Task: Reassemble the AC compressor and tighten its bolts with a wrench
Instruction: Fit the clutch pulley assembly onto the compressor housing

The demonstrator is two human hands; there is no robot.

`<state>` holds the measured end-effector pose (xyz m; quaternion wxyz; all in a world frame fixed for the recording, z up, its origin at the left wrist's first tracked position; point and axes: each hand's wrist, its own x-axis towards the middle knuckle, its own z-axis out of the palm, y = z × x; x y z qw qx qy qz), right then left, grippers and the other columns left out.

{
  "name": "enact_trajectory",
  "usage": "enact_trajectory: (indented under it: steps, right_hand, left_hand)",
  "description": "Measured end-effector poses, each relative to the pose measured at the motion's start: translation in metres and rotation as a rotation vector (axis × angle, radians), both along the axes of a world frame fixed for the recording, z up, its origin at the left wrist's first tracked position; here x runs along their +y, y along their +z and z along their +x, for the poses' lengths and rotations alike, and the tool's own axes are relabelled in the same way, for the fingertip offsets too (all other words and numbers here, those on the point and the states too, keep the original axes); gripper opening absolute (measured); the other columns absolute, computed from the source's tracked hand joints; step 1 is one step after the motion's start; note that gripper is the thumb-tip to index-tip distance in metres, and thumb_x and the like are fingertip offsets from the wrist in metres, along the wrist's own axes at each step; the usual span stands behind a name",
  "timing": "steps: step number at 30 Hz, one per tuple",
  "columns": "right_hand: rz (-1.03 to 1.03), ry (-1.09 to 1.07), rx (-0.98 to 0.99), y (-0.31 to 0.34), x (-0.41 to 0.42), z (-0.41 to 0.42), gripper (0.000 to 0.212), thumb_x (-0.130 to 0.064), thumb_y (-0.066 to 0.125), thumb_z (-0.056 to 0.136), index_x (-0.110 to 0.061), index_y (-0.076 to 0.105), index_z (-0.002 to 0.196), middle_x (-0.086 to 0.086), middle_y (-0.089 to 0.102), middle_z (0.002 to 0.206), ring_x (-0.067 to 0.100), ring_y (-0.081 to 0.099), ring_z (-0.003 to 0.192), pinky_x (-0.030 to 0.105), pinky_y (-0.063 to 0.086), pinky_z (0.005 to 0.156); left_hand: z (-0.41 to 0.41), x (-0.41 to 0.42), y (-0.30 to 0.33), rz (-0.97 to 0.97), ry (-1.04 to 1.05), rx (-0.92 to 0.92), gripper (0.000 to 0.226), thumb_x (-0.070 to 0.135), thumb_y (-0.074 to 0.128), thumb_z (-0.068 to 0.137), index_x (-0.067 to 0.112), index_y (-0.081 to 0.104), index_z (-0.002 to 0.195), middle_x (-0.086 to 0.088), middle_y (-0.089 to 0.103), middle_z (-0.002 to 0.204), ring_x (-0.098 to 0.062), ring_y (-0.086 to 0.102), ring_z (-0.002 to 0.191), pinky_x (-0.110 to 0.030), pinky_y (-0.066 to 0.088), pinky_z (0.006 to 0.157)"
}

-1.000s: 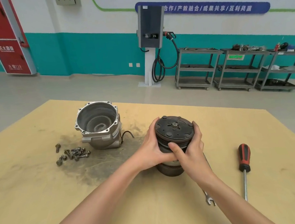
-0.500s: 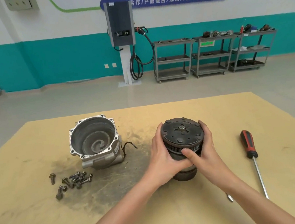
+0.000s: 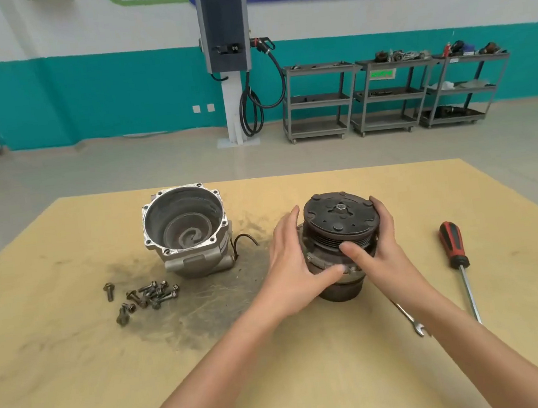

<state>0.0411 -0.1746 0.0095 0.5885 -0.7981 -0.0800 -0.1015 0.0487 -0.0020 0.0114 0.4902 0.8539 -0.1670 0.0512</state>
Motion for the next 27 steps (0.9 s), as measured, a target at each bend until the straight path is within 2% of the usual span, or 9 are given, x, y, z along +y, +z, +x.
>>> enact_trajectory:
  steps: [2,4,7,9,11,13,15,20,27]
  right_hand:
    - [0.004,0.004,-0.002,-0.001,-0.001,0.000,0.088,-0.020,0.065,0.090,-0.029,0.004,0.152,-0.015,0.037,0.145,-0.012,0.037,0.130,0.017,0.028,0.108]
    - [0.012,0.012,-0.008,-0.002,-0.002,0.002,0.089,-0.023,0.066,0.089,-0.029,0.004,0.153,-0.013,0.037,0.146,-0.004,0.038,0.133,0.021,0.028,0.110]
    - [0.020,0.018,-0.017,-0.005,-0.003,0.004,0.089,-0.025,0.066,0.089,-0.031,0.004,0.153,-0.014,0.036,0.147,-0.001,0.037,0.134,0.023,0.028,0.112]
    - [0.011,0.019,-0.020,-0.005,-0.003,0.003,0.089,-0.028,0.066,0.088,-0.033,0.004,0.152,-0.014,0.034,0.149,0.000,0.036,0.135,0.023,0.028,0.111]
    - [0.018,0.024,-0.017,-0.005,-0.003,0.003,0.090,-0.028,0.066,0.089,-0.032,0.003,0.153,-0.013,0.032,0.150,0.002,0.035,0.136,0.024,0.028,0.111]
    - [0.027,0.031,-0.018,-0.004,-0.003,0.002,0.089,-0.027,0.066,0.089,-0.031,0.003,0.153,-0.011,0.032,0.151,0.004,0.035,0.136,0.028,0.028,0.114]
    - [0.034,0.041,-0.012,-0.003,-0.003,0.001,0.089,-0.027,0.066,0.090,-0.031,0.003,0.153,-0.011,0.033,0.150,0.005,0.036,0.136,0.029,0.028,0.114]
    - [0.022,0.037,-0.006,-0.001,-0.003,0.001,0.088,-0.025,0.065,0.090,-0.030,0.003,0.152,-0.014,0.035,0.144,0.004,0.038,0.133,0.022,0.029,0.107]
    - [0.018,0.037,-0.004,-0.001,-0.002,0.002,0.088,-0.027,0.065,0.090,-0.030,0.003,0.152,-0.010,0.033,0.148,0.006,0.037,0.134,0.025,0.029,0.110]
  left_hand:
    - [-0.019,0.026,0.001,-0.023,0.059,-0.106,0.078,0.030,0.073,0.085,0.031,0.028,0.149,0.008,0.027,0.155,-0.006,0.026,0.144,-0.031,0.026,0.119]
    - [-0.040,0.061,-0.002,-0.109,0.151,-0.321,0.040,0.021,0.066,0.088,0.026,0.058,0.127,0.011,0.059,0.130,-0.002,0.056,0.118,-0.025,0.047,0.099]
    - [-0.057,0.128,-0.016,-0.149,0.439,-0.578,0.020,0.021,0.056,0.089,0.024,0.068,0.105,0.018,0.068,0.105,-0.001,0.062,0.094,-0.023,0.049,0.080]
    - [-0.047,0.172,-0.022,-0.220,0.689,-0.508,0.025,0.022,0.051,0.090,0.026,0.063,0.111,0.021,0.064,0.111,-0.002,0.058,0.101,-0.032,0.047,0.084]
    - [-0.026,0.209,-0.028,-0.201,0.884,-0.317,0.035,0.015,0.047,0.096,0.019,0.055,0.130,0.005,0.057,0.132,-0.015,0.052,0.123,-0.037,0.040,0.101]
    - [-0.005,0.235,-0.036,-0.025,0.916,-0.097,0.042,0.016,0.041,0.104,0.004,0.042,0.143,-0.014,0.043,0.149,-0.031,0.038,0.139,-0.044,0.028,0.114]
    - [0.009,0.245,-0.049,0.116,0.826,0.063,0.048,0.025,0.035,0.107,-0.004,0.038,0.145,-0.023,0.039,0.151,-0.036,0.034,0.141,-0.043,0.024,0.116]
    - [0.021,0.235,-0.058,0.261,0.728,0.146,0.040,0.024,0.030,0.107,-0.004,0.057,0.097,-0.030,0.059,0.109,-0.042,0.053,0.109,-0.044,0.036,0.091]
    - [0.008,0.195,-0.059,0.341,0.609,0.086,0.032,0.020,0.038,0.104,0.001,0.057,0.086,-0.021,0.061,0.093,-0.036,0.056,0.094,-0.040,0.038,0.078]
